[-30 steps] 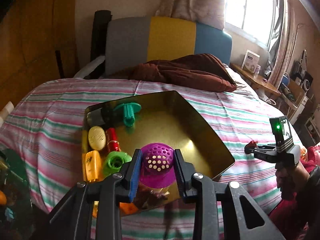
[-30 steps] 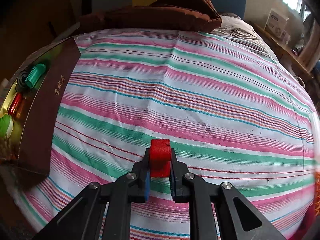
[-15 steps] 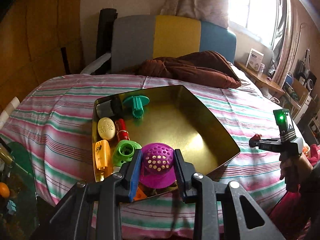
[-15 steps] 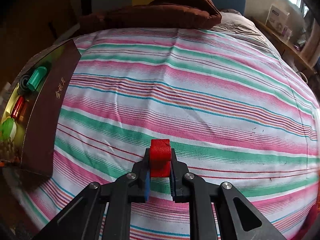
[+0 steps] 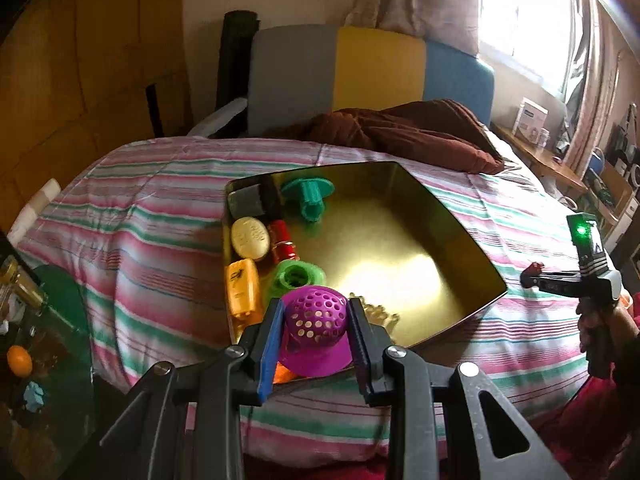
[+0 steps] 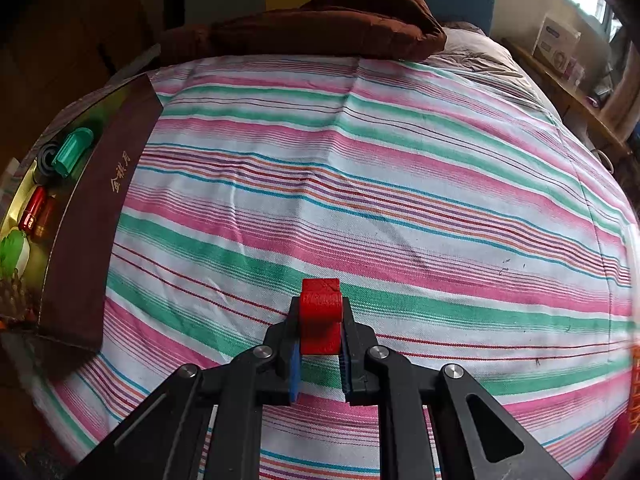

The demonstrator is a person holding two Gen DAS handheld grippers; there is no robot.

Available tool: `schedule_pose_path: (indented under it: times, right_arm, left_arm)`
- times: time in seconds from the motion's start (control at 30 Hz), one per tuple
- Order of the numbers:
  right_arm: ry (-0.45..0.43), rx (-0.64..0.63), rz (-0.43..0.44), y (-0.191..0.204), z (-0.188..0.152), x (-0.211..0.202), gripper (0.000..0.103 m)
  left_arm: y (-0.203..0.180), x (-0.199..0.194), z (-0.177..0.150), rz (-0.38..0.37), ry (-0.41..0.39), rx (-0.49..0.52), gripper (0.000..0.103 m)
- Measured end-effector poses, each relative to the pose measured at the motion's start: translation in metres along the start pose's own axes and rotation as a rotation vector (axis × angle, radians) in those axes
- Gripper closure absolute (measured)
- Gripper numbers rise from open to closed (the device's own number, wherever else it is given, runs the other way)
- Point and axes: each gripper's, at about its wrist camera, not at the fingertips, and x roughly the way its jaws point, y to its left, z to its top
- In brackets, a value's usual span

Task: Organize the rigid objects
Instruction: 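Carry the magenta cup into the tray and release while the right gripper holds the red block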

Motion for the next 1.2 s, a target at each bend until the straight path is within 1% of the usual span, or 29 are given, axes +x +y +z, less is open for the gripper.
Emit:
schedule_pose_path:
  times: [0.13, 0.23, 0.43, 0.6, 0.67, 0.77, 0.8, 0.87, 0.9, 1.03, 1.07, 1.1, 1.17, 1.2]
  right_arm:
    - [-0.002, -0.011, -0.007, 0.002, 0.000, 0.000, 0.088]
    - [-0.002, -0.013, -0.009, 0.003, 0.000, 0.001, 0.088]
    - [-0.001, -0.018, -0.014, 0.003, 0.000, 0.001, 0.088]
    - [0.001, -0.021, -0.019, 0.004, 0.001, 0.001, 0.088]
    - [0.002, -0.023, -0.020, 0.005, 0.001, 0.002, 0.088]
    - [0.001, -0.027, -0.021, 0.006, 0.001, 0.002, 0.088]
    - [0.001, -0.028, -0.022, 0.006, 0.001, 0.002, 0.088]
    - [0.000, -0.031, -0.024, 0.006, 0.002, 0.002, 0.088]
    - [0.000, -0.032, -0.024, 0.006, 0.002, 0.002, 0.088]
    - [0.000, -0.033, -0.024, 0.006, 0.002, 0.002, 0.088]
    - [0.000, -0.033, -0.024, 0.006, 0.001, 0.002, 0.088]
    - [0.000, -0.032, -0.024, 0.006, 0.001, 0.002, 0.088]
    - [0.001, -0.033, -0.024, 0.006, 0.001, 0.002, 0.088]
    - [0.000, -0.033, -0.024, 0.006, 0.001, 0.002, 0.088]
  left_arm:
    - [0.007, 0.002, -0.003, 0.012, 0.011, -0.015, 0.072]
    - [0.009, 0.003, -0.004, 0.001, 0.018, -0.027, 0.072]
    - [0.013, 0.015, 0.002, -0.086, 0.069, -0.088, 0.072]
    - [0.011, 0.030, 0.025, -0.200, 0.097, -0.142, 0.072]
    - [0.010, 0.038, 0.037, -0.230, 0.105, -0.156, 0.072]
    - [0.004, 0.050, 0.052, -0.256, 0.118, -0.157, 0.072]
    - [0.001, 0.055, 0.058, -0.259, 0.119, -0.147, 0.072]
    - [-0.003, 0.066, 0.067, -0.241, 0.114, -0.130, 0.072]
    - [-0.005, 0.076, 0.074, -0.237, 0.125, -0.124, 0.072]
    - [0.001, 0.111, 0.087, -0.219, 0.157, -0.144, 0.072]
    - [0.002, 0.120, 0.089, -0.201, 0.172, -0.146, 0.072]
    - [0.002, 0.134, 0.092, -0.196, 0.204, -0.143, 0.072]
    - [0.005, 0.148, 0.094, -0.174, 0.227, -0.144, 0.072]
    - [0.003, 0.159, 0.096, -0.165, 0.249, -0.127, 0.072]
